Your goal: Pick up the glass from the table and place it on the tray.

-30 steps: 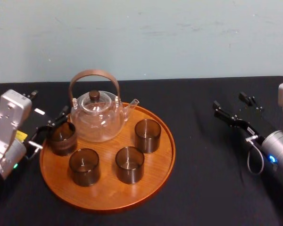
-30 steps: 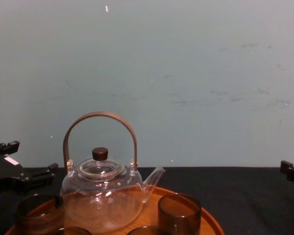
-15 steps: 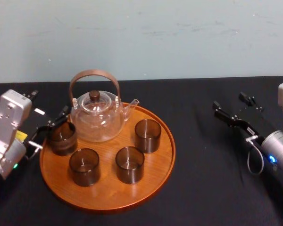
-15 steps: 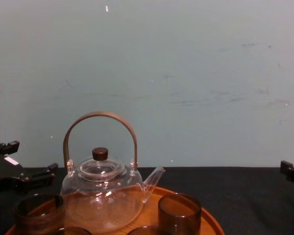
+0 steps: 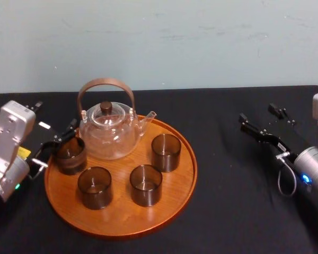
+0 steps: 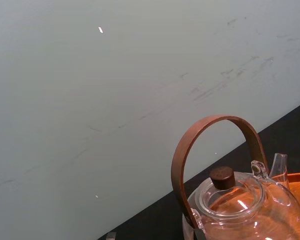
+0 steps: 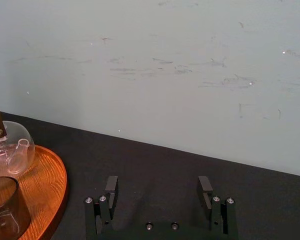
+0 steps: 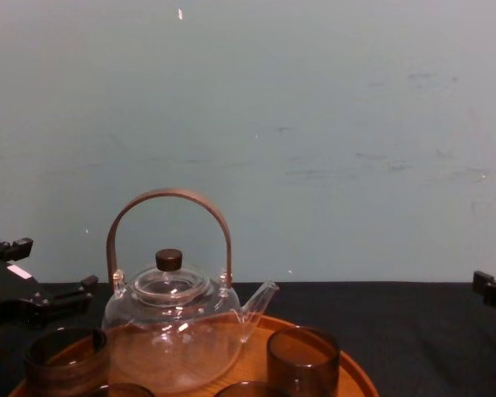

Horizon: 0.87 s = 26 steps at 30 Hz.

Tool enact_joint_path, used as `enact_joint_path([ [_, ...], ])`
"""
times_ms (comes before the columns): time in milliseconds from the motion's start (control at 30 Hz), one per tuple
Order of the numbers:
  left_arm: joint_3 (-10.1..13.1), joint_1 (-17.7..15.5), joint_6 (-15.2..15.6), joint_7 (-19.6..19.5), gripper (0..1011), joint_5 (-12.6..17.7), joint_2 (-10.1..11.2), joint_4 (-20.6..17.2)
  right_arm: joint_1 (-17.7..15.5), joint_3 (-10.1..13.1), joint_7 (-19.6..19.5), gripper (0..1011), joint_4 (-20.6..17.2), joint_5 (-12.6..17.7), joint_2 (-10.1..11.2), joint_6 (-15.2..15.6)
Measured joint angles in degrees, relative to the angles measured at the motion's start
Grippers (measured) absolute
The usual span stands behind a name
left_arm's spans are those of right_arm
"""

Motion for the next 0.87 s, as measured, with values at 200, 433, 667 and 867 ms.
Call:
enact_joint_path([
  [200, 0.00, 0.00, 0.00, 0.00, 1001, 0.00, 0.00, 0.00, 0.00, 0.00, 0.00, 1002, 0.00, 0.03, 0.00, 0.00],
  [433, 0.00, 0.00, 0.00, 0.00, 1002, 0.00, 0.00, 0.00, 0.00, 0.00, 0.00, 1002, 0.00, 0.03, 0.00, 0.00],
  [667, 0.00, 0.00, 0.00, 0.00, 1001, 0.00, 0.00, 0.00, 0.00, 0.00, 0.00, 1002, 0.00, 0.02, 0.00, 0.00],
  [867, 0.00, 0.00, 0.00, 0.00, 1001, 0.00, 0.00, 0.00, 0.00, 0.00, 0.00, 1002, 0.00, 0.02, 0.00, 0.00],
])
